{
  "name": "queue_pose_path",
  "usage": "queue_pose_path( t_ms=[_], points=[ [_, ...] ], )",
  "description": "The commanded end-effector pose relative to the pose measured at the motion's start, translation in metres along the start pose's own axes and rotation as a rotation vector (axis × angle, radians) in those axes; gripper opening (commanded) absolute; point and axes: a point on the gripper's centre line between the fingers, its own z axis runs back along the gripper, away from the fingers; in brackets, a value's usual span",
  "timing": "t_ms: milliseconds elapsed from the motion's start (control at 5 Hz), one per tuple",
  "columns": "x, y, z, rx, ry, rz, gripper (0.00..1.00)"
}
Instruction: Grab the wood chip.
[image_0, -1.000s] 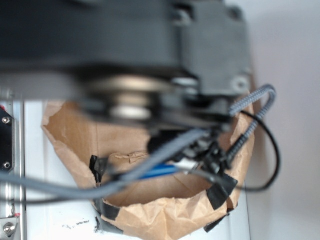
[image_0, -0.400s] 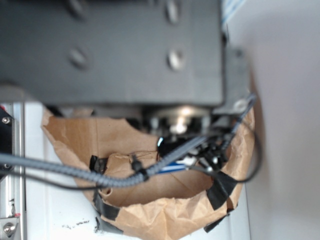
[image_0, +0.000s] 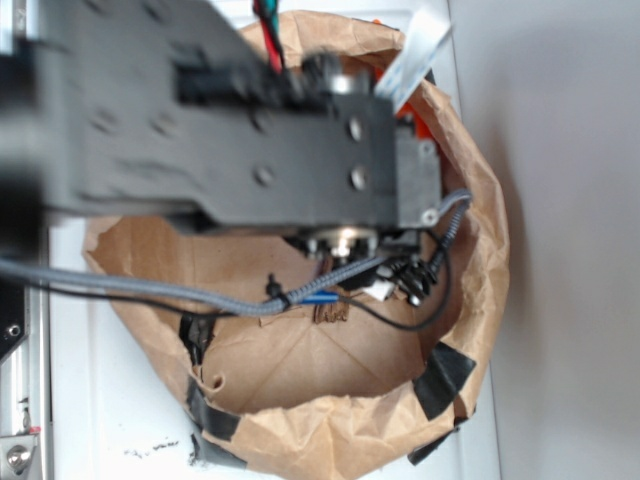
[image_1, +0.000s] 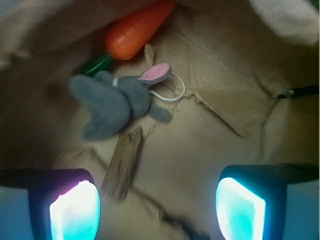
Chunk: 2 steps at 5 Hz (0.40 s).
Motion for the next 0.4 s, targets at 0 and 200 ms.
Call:
queue_pose_path(
  t_ms=[0, 200],
  points=[
    [-0.003, -0.014, -0.038, -0.089, -0.035, -0.052, 1.0],
    [-0.021, -0.029, -0.05, -0.103, 0.01, -0.079, 1.0]
  ],
)
